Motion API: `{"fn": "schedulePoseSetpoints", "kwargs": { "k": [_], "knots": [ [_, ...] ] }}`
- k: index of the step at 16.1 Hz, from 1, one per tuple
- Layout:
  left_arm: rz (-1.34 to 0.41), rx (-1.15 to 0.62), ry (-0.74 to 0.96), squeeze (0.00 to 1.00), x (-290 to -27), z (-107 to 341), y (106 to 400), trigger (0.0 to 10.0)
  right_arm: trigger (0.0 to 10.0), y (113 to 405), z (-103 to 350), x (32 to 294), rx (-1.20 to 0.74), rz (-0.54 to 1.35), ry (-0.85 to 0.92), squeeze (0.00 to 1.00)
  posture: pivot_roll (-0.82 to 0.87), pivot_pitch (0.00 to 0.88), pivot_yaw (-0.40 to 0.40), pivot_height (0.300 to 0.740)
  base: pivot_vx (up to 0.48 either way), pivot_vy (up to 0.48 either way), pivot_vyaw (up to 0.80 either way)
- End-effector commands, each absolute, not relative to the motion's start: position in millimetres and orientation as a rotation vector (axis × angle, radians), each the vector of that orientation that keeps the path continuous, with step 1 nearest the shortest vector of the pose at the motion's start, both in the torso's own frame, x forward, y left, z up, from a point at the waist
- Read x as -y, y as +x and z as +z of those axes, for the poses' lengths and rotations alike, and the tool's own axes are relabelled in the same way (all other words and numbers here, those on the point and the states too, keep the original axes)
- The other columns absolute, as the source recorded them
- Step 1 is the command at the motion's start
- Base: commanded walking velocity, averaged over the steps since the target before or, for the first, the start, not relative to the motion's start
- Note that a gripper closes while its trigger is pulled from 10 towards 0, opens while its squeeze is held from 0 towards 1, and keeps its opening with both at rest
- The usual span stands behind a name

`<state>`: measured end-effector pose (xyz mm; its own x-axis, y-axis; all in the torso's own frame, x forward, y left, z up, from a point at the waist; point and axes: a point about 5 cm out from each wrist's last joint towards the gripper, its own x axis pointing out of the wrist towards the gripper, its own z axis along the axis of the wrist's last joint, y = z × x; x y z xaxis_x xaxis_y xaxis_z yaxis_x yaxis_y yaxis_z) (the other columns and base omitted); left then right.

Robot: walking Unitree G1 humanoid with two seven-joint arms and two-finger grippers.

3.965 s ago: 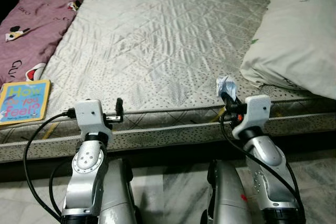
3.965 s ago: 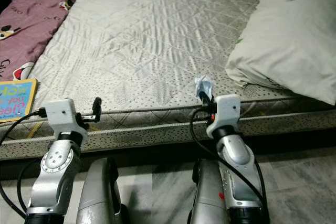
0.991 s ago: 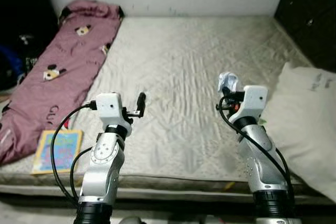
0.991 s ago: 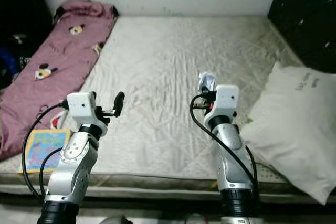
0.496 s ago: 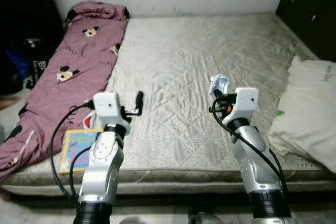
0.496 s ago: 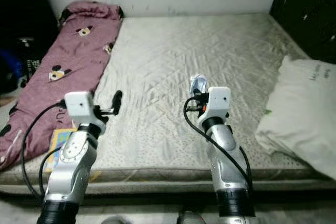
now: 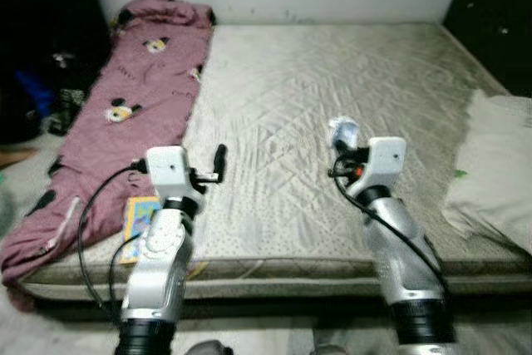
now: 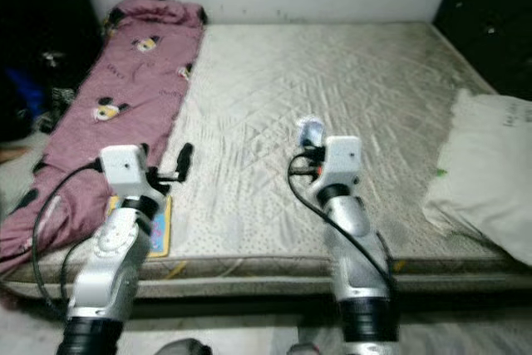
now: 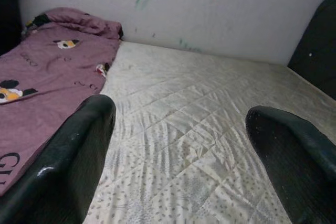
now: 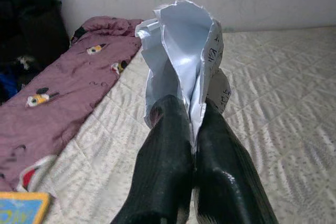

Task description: Clean up the room

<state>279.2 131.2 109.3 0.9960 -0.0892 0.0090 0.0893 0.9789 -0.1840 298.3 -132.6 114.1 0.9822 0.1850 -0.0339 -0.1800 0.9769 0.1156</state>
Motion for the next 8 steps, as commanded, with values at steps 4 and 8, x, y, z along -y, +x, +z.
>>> {"fn": "schedulePoseSetpoints", "kwargs": {
  "k": [4, 8],
  "knots": [
    [-0.103, 0.001, -0.195, 0.00, -126.3, 110.5, 279.9, 10.0, 10.0, 298.3, 114.2, 135.8, -0.045, 0.184, 0.100, 0.00, -0.12, 0.000, 0.034, 0.740, 0.000, 0.480, -0.17],
    [-0.106, 0.002, -0.193, 0.00, -125.7, 110.8, 280.3, 10.0, 10.0, 298.3, 114.4, 135.2, -0.038, 0.189, 0.097, 0.00, -0.11, 0.000, 0.036, 0.740, 0.000, 0.480, 0.00]
  ]
}}
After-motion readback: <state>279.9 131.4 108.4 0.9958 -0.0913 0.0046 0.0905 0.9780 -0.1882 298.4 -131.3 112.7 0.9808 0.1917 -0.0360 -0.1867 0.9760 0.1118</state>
